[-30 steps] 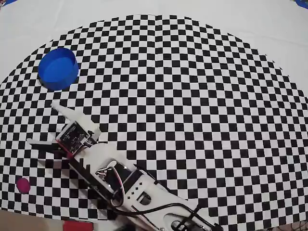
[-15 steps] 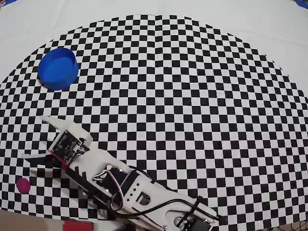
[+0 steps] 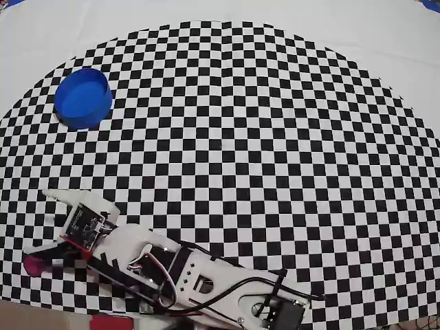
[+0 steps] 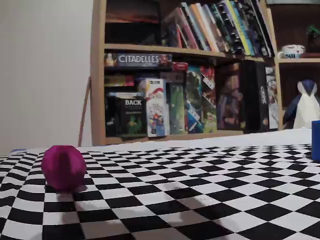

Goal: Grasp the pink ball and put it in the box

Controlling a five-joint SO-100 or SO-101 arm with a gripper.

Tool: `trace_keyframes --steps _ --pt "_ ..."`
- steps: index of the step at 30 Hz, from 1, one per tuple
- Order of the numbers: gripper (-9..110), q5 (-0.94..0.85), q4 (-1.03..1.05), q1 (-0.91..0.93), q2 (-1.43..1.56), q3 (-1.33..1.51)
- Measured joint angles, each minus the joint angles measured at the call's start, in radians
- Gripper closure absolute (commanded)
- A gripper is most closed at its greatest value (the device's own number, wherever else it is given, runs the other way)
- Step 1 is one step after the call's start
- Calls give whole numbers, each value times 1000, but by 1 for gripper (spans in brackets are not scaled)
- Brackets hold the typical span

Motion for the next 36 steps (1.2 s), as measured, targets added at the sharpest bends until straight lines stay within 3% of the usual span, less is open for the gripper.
trace_keyframes --steps 36 --pt "65 0 -72 -183 -207 0"
